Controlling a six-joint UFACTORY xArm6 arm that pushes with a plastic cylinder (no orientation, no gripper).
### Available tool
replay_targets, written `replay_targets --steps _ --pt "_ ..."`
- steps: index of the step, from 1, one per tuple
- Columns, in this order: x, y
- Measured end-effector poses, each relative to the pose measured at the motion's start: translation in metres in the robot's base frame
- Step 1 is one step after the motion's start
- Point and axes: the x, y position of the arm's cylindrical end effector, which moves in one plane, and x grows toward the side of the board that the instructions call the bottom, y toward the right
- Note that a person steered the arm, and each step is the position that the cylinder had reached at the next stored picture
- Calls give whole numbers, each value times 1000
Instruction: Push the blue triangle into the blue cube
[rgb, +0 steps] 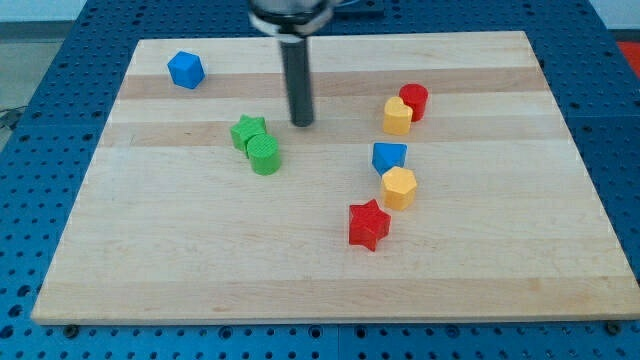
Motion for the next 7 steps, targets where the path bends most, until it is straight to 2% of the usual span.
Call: replay_targets --steps 1,3,5,6,7 --pt "17 14" --pt "47 82" --pt "63 170" --pt "114 190" --pt "127 169"
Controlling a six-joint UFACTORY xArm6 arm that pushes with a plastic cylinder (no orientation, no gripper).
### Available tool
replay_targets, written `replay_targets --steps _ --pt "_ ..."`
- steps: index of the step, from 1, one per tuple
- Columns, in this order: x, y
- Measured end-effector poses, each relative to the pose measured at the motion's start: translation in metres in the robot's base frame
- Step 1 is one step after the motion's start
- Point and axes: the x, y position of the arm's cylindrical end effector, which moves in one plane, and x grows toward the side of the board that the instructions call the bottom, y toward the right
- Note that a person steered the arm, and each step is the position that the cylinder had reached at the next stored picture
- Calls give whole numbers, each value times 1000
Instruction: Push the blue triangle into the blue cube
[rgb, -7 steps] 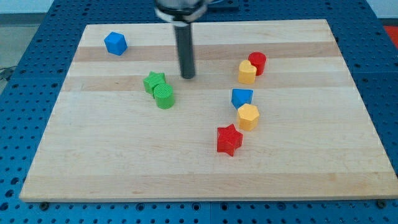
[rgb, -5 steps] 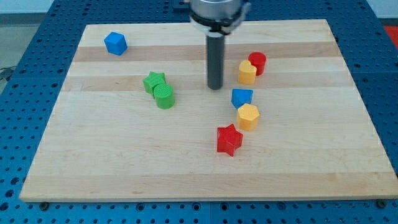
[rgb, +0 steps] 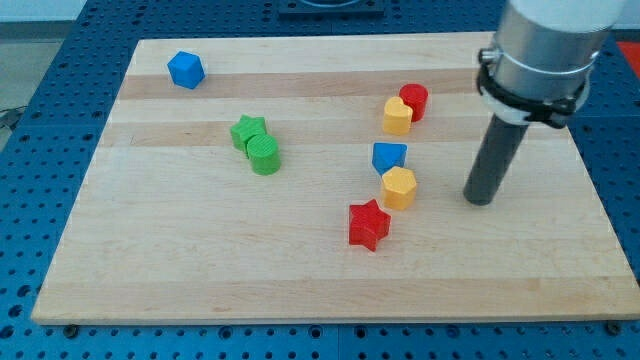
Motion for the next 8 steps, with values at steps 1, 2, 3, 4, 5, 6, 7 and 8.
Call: replay_targets --steps 1,2,3,4,5,6,7,8 --pt "-5 -25" --pt "-29 -51" --pt "-50 -78" --pt "-70 -107" --pt "-87 -142" --pt "-102 -175" --pt "-102 -177" --pt "-88 -152"
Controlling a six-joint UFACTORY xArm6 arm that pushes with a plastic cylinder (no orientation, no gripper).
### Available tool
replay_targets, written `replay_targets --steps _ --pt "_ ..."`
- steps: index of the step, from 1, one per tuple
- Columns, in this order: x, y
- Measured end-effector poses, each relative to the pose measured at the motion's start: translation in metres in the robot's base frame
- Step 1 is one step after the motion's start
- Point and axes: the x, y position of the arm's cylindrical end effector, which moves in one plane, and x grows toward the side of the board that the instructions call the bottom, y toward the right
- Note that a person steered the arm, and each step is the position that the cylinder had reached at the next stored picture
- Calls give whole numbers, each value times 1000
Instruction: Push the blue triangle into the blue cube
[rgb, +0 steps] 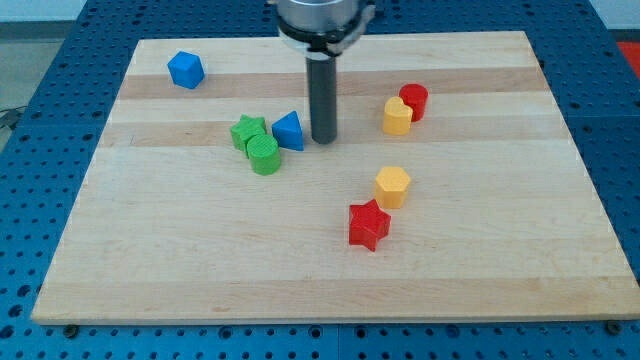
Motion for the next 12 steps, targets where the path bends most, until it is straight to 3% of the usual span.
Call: replay_targets --steps 2,3,6,7,8,10,12 --pt "39 -13" --pt "33 -33" --pt "-89 -60" --pt "-98 -89" --pt "-98 -117" --pt "-77 -64" --pt "-60 -105"
